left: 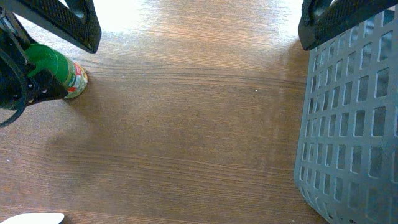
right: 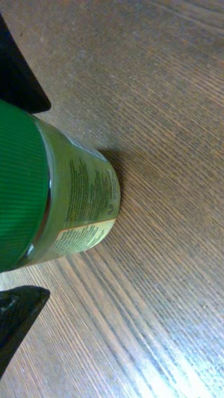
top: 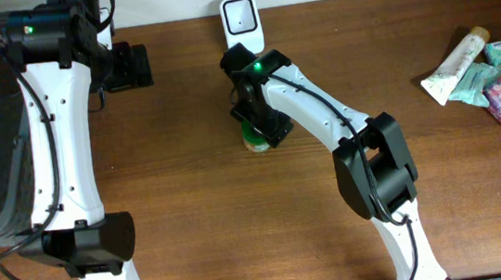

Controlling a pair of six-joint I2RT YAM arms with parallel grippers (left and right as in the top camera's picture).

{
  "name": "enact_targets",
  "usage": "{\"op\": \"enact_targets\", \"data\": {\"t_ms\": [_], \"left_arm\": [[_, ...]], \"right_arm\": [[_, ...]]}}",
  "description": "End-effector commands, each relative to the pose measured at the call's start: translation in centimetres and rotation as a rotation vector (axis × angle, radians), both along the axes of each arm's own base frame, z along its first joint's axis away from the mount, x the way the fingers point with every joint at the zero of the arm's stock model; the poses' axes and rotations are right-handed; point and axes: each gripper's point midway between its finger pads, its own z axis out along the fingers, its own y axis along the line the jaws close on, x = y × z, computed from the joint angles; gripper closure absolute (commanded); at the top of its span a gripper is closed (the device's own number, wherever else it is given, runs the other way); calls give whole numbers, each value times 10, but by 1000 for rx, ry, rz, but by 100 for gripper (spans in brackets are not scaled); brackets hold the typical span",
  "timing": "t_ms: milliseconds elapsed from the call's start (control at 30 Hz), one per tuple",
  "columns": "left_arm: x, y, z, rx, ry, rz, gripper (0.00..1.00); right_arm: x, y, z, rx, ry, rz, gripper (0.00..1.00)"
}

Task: Scan the item barcode

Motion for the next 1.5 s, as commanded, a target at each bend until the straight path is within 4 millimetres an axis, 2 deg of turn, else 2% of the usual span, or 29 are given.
{"op": "enact_targets", "data": {"t_ms": [0, 100, 267, 333, 367, 400, 467, 567, 667, 800, 833, 900, 1067, 1200, 1367, 1467], "left_arm": [[0, -1, -1, 2, 4, 6, 1], [0, -1, -1, 1, 4, 6, 1], [0, -1, -1, 2, 3, 6, 1], [0, -1, -1, 2, 4, 6, 1], [0, -1, -1, 2, 4, 6, 1], [0, -1, -1, 2, 3, 6, 1], [0, -1, -1, 2, 4, 6, 1], [0, -1, -1, 2, 4, 5, 1], [0, -1, -1, 2, 4, 6, 1], [0, -1, -1, 2, 4, 5, 1], [0, -1, -1, 2, 4, 5, 1], [0, -1, -1, 1, 3, 5, 1], [0, -1, -1, 1, 4, 5, 1], [0, -1, -1, 2, 3, 6, 1], [0, -1, -1, 2, 4, 5, 1], [0, -1, -1, 1, 3, 5, 1]], "right_arm": [[-3, 0, 9, 3, -11, 84, 25], [-3, 0, 9, -9, -30, 290, 30], [-6, -2, 8, -47, -71, 916, 28], [-10, -7, 8, -60, -65, 1148, 19], [-12, -11, 10, -62, -54, 1207, 7], [-10, -15, 14, -63, -49, 1192, 1], [-10, -15, 25, -18, -43, 1082, 1], [-14, 16, 47, 230, -67, 909, 1], [-12, 19, 48, 268, -8, 614, 0], [-6, -6, 40, 121, 52, 231, 1], [-9, -17, 38, 72, 80, 107, 1], [-16, -23, 37, 46, 123, -1, 1], [-30, -18, 26, 27, 166, -54, 1], [-31, -17, 26, 22, 171, -126, 2], [-36, -8, 26, 20, 169, -104, 25], [-35, -6, 25, -17, 136, -84, 29]]}}
